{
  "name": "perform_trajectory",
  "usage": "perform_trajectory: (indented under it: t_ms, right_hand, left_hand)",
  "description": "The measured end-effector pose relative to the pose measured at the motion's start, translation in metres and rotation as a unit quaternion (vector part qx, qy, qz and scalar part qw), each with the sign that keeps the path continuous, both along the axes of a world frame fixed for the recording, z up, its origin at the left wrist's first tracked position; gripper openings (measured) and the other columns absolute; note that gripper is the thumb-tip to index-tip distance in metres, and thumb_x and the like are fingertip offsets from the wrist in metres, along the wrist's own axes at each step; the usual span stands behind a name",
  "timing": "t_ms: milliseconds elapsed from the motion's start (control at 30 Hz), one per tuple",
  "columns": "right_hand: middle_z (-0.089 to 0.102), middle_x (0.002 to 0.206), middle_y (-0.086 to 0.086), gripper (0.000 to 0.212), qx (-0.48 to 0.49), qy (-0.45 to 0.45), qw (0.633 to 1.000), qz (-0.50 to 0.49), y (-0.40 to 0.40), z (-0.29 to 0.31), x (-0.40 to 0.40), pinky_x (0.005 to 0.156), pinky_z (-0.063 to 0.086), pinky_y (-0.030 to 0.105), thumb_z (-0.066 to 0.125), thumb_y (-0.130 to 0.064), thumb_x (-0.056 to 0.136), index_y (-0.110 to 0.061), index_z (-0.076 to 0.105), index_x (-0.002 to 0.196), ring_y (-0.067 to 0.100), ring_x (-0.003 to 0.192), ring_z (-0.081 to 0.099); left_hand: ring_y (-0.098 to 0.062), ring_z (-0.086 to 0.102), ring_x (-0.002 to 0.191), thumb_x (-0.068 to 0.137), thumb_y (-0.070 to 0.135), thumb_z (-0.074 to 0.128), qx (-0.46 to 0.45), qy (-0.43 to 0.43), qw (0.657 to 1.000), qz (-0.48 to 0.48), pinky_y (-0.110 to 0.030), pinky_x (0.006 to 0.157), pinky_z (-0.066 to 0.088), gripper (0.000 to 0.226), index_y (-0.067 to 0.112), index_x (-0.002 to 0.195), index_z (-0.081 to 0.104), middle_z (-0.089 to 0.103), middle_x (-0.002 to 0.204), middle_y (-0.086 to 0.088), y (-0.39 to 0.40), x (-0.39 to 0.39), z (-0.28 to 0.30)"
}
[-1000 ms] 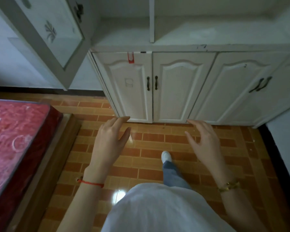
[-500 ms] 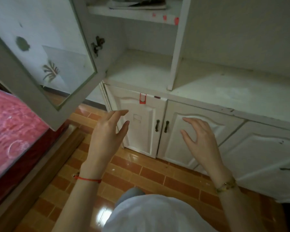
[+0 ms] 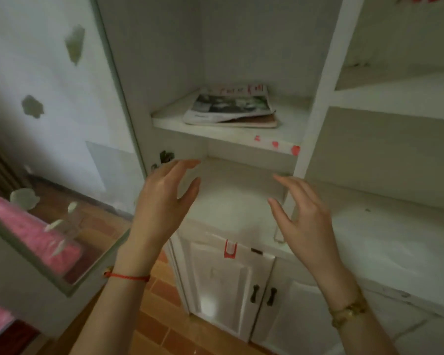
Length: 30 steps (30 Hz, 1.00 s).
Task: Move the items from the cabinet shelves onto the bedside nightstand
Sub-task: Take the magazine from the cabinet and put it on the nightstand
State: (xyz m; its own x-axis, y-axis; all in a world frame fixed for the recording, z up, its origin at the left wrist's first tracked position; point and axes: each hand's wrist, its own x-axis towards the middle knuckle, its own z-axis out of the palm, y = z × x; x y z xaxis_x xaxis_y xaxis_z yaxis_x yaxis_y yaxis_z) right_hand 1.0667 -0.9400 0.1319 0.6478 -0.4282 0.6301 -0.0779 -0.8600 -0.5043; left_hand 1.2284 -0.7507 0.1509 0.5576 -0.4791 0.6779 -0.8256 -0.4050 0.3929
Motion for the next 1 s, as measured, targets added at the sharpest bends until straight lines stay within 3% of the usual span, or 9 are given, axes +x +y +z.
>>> perform_trajectory:
  t_ms: [167, 267, 367, 433, 633, 733, 833, 900, 1000]
  right_hand:
    - [0.057, 0.127, -0.004, 0.039, -0.038, -0.054, 0.998, -0.005, -0.004, 0.044, 0.059, 0.106, 0.041, 0.039, 0.062, -0.02, 0.093, -0.016, 0.056, 0.131, 0.012, 0.121, 0.051]
    - [0.056, 0.126, -0.005, 0.04, -0.03, -0.072, 0.996, -0.04, -0.016, 0.066, 0.091, 0.098, 0.046, 0.033, 0.063, -0.02, 0.092, -0.019, 0.056, 0.131, 0.014, 0.118, 0.052]
    - [0.061, 0.123, 0.002, 0.036, -0.033, -0.062, 0.992, -0.102, -0.036, 0.083, 0.12, 0.087, 0.034, 0.016, 0.061, -0.023, 0.093, -0.015, 0.058, 0.128, 0.018, 0.114, 0.051]
    - [0.062, 0.122, 0.005, 0.036, -0.039, -0.028, 0.988, -0.148, -0.051, 0.09, 0.135, 0.08, 0.031, 0.019, 0.06, -0.026, 0.094, -0.013, 0.059, 0.127, 0.021, 0.112, 0.052]
    - [0.062, 0.118, 0.012, 0.039, 0.009, 0.069, 0.976, -0.207, -0.073, 0.094, 0.158, 0.085, 0.049, 0.037, 0.055, -0.033, 0.095, -0.008, 0.06, 0.125, 0.027, 0.107, 0.056]
    - [0.063, 0.108, 0.011, 0.036, 0.006, 0.146, 0.965, -0.216, -0.076, 0.091, 0.159, 0.082, 0.052, 0.037, 0.051, -0.034, 0.096, -0.007, 0.063, 0.118, 0.027, 0.098, 0.057]
    - [0.061, 0.11, 0.007, 0.039, -0.02, 0.193, 0.953, -0.233, -0.075, 0.09, 0.157, 0.086, 0.045, 0.036, 0.046, -0.039, 0.097, -0.012, 0.062, 0.12, 0.024, 0.104, 0.05]
    - [0.058, 0.111, 0.006, 0.039, -0.027, 0.208, 0.948, -0.239, -0.071, 0.091, 0.155, 0.088, 0.04, 0.036, 0.045, -0.04, 0.097, -0.014, 0.062, 0.121, 0.023, 0.106, 0.046]
    - [0.055, 0.108, 0.007, 0.037, -0.045, 0.232, 0.94, -0.245, -0.061, 0.092, 0.147, 0.087, 0.037, 0.035, 0.045, -0.039, 0.097, -0.014, 0.063, 0.117, 0.024, 0.106, 0.044]
  left_hand:
    - [-0.022, 0.065, 0.1, 0.094, 0.024, 0.063, -0.033, -0.032, 0.999, -0.014, -0.038, 0.088, 0.053, 0.033, 0.019, 0.127, 0.063, 0.067, 0.12, -0.001, -0.023, 0.066, 0.044]
    - [-0.023, 0.066, 0.095, 0.094, 0.025, 0.062, -0.038, -0.025, 0.999, -0.02, -0.036, 0.085, 0.054, 0.032, 0.018, 0.126, 0.064, 0.068, 0.119, -0.003, -0.038, 0.098, 0.06]
    - [-0.022, 0.065, 0.106, 0.095, 0.026, 0.061, -0.028, -0.015, 0.999, -0.032, -0.036, 0.09, 0.053, 0.033, 0.016, 0.126, 0.064, 0.069, 0.121, -0.004, -0.053, 0.123, 0.067]
    - [-0.022, 0.066, 0.106, 0.095, 0.028, 0.06, -0.015, -0.006, 0.999, -0.034, -0.037, 0.088, 0.054, 0.034, 0.017, 0.127, 0.064, 0.069, 0.122, -0.003, -0.062, 0.135, 0.068]
    - [-0.021, 0.067, 0.098, 0.096, 0.027, 0.058, 0.01, 0.015, 0.999, -0.034, -0.038, 0.079, 0.056, 0.031, 0.018, 0.125, 0.064, 0.071, 0.115, -0.003, -0.079, 0.154, 0.058]
    - [-0.021, 0.066, 0.093, 0.095, 0.028, 0.058, 0.018, 0.029, 0.999, -0.029, -0.038, 0.076, 0.055, 0.03, 0.02, 0.123, 0.064, 0.071, 0.11, -0.003, -0.081, 0.157, 0.051]
    - [-0.019, 0.067, 0.096, 0.094, 0.026, 0.061, 0.005, 0.044, 0.999, -0.027, -0.037, 0.077, 0.056, 0.03, 0.019, 0.123, 0.064, 0.072, 0.112, -0.002, -0.082, 0.155, 0.05]
    - [-0.018, 0.068, 0.097, 0.093, 0.024, 0.063, -0.005, 0.049, 0.999, -0.023, -0.032, 0.076, 0.056, 0.031, 0.019, 0.124, 0.064, 0.072, 0.114, -0.001, -0.081, 0.151, 0.049]
    - [-0.015, 0.069, 0.096, 0.093, 0.023, 0.064, -0.018, 0.052, 0.998, -0.02, -0.013, 0.069, 0.047, 0.031, 0.018, 0.123, 0.065, 0.073, 0.113, 0.0, -0.073, 0.14, 0.047]
